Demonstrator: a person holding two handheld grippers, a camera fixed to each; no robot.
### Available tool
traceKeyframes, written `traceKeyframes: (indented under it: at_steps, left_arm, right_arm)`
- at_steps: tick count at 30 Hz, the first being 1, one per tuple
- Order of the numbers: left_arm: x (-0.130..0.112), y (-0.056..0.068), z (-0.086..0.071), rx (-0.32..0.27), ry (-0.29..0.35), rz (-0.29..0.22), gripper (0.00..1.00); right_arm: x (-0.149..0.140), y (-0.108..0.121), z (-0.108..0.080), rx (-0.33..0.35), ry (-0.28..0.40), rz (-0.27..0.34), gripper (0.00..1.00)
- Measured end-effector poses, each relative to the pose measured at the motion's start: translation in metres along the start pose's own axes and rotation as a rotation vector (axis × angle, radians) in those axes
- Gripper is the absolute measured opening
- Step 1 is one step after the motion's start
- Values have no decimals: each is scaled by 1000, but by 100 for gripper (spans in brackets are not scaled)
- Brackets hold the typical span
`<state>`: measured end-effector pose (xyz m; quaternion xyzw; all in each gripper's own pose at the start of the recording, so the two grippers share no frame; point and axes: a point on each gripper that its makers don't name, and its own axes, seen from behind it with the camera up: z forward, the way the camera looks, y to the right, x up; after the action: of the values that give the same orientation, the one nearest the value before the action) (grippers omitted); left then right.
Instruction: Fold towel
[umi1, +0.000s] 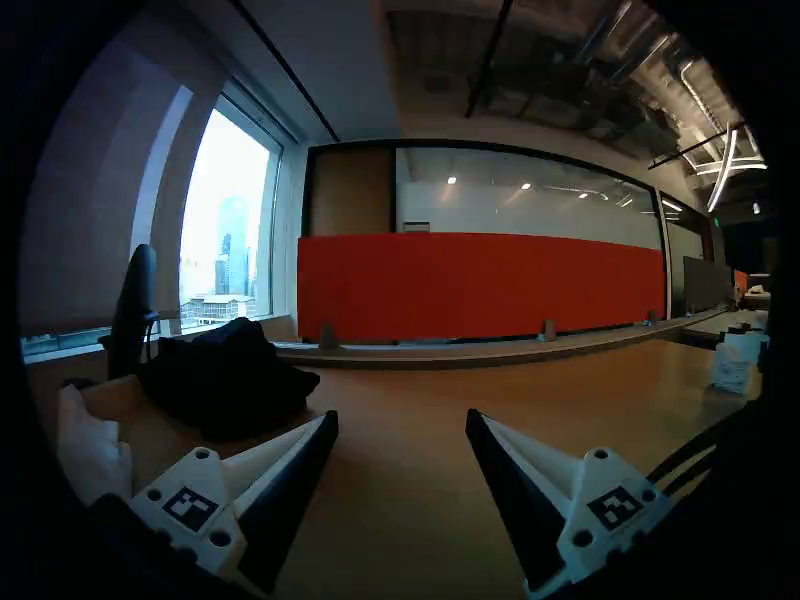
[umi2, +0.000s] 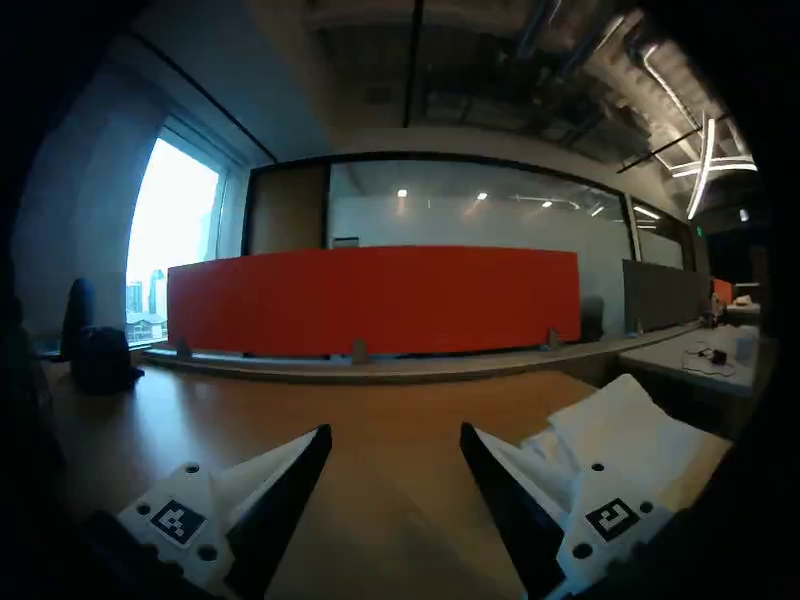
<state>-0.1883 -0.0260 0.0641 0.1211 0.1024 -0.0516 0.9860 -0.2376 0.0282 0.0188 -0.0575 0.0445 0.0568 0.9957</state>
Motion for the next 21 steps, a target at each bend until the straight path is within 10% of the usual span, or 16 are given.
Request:
traceKeyframes:
  at_steps: [21]
  left_arm:
    - [0,1,0,0,0,0,94]
  right_arm:
    - [-3,-2,-1,1,-1,-14,100]
